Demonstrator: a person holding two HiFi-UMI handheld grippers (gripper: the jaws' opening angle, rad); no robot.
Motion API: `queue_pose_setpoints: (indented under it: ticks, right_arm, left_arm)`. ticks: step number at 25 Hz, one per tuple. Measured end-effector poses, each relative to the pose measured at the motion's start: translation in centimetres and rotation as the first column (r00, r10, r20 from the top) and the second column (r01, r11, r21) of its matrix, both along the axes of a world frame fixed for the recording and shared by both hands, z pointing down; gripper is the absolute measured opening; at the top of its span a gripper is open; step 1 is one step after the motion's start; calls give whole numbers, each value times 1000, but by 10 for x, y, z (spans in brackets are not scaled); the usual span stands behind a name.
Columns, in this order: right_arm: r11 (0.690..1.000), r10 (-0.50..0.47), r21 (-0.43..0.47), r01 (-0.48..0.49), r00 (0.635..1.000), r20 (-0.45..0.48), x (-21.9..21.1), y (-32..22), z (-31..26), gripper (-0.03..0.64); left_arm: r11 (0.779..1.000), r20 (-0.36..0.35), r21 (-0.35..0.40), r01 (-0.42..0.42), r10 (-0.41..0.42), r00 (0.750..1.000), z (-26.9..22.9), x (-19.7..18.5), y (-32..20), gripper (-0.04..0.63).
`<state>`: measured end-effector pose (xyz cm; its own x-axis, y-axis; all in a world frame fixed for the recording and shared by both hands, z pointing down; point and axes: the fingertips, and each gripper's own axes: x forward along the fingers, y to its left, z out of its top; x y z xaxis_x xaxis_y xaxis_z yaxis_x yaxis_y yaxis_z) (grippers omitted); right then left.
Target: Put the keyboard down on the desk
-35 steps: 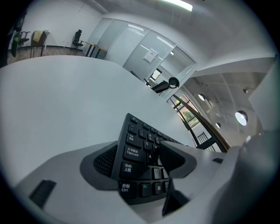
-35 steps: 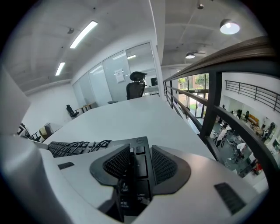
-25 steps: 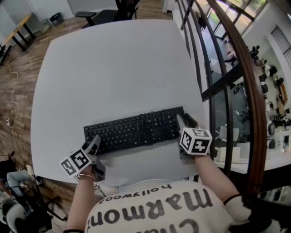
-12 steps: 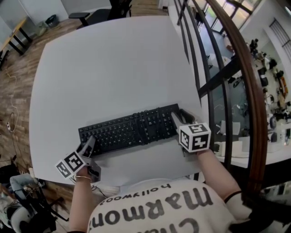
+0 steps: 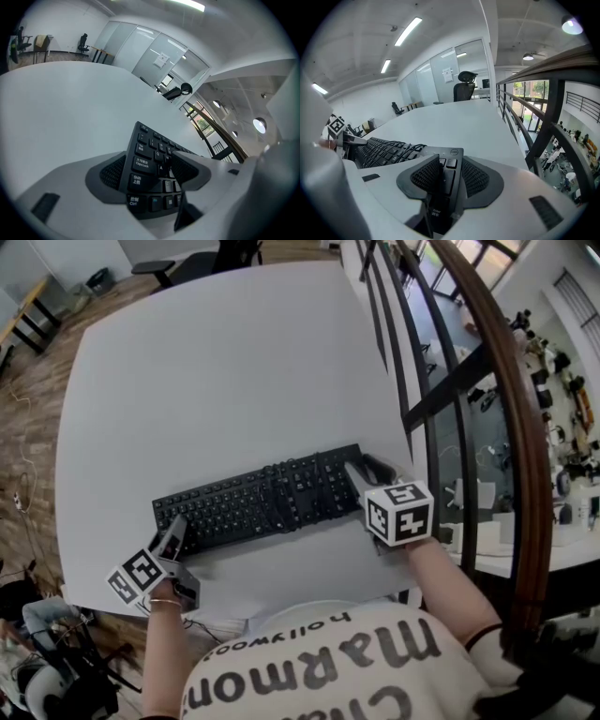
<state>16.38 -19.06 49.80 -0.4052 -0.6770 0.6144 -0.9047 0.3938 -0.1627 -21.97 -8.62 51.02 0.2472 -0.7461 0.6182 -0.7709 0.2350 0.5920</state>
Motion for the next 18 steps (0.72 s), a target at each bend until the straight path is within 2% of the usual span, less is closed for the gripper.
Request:
queue_pose_setpoints:
  ticks: [11, 15, 18]
  right_arm:
    - [999, -18, 28, 19, 999, -33, -3, 0, -3, 166]
    - [999, -20, 28, 23, 995, -93, -3, 2, -3, 164]
    - [996, -50, 66, 62, 985, -168, -7, 1, -5, 160]
  left_arm:
    - [1000, 3, 7, 3, -3, 1000, -1, -1, 0, 290]
    - [1000, 27, -19, 9, -9, 1000, -1, -3, 3, 290]
    - [1000, 21, -12, 7, -6, 1000, -1, -2, 1, 290]
